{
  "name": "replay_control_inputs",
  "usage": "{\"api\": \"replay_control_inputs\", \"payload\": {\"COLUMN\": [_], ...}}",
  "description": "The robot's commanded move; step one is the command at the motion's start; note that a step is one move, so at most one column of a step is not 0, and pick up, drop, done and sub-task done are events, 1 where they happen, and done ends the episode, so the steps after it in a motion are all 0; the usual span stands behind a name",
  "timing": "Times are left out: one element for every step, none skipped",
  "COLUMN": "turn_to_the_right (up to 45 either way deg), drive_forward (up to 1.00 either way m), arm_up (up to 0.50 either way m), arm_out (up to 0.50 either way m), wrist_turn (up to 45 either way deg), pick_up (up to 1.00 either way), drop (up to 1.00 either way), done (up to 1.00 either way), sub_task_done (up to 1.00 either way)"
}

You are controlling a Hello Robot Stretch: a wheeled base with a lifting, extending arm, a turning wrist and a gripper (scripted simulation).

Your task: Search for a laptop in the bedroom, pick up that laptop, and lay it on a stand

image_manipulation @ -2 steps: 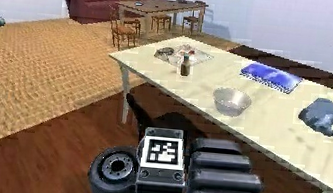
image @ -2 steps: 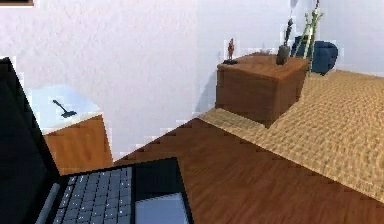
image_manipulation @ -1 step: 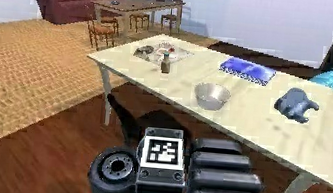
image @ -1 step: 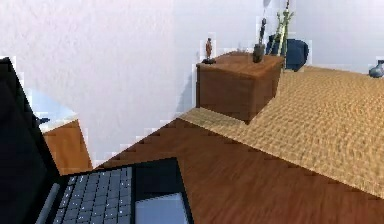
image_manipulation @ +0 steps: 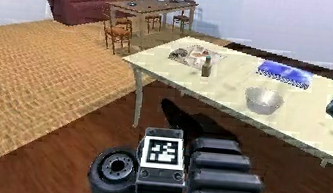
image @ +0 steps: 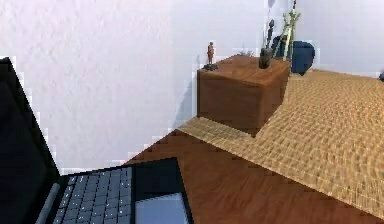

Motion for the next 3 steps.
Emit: {"api": "replay_control_inputs", "payload": {"turn_to_the_right": [33.0, 0.0, 0.0], "drive_forward": [0.0, 1.0, 1.0], "arm_up": [0.0, 0.0, 0.0], "arm_out": [0.0, 0.0, 0.0], "wrist_turn": [0.0, 0.0, 0.0], "pick_up": [0.0, 0.0, 0.0], "drop": [0.0, 0.0, 0.0], "done": [0.0, 0.0, 0.0], "sub_task_done": [0.0, 0.0, 0.0]}}
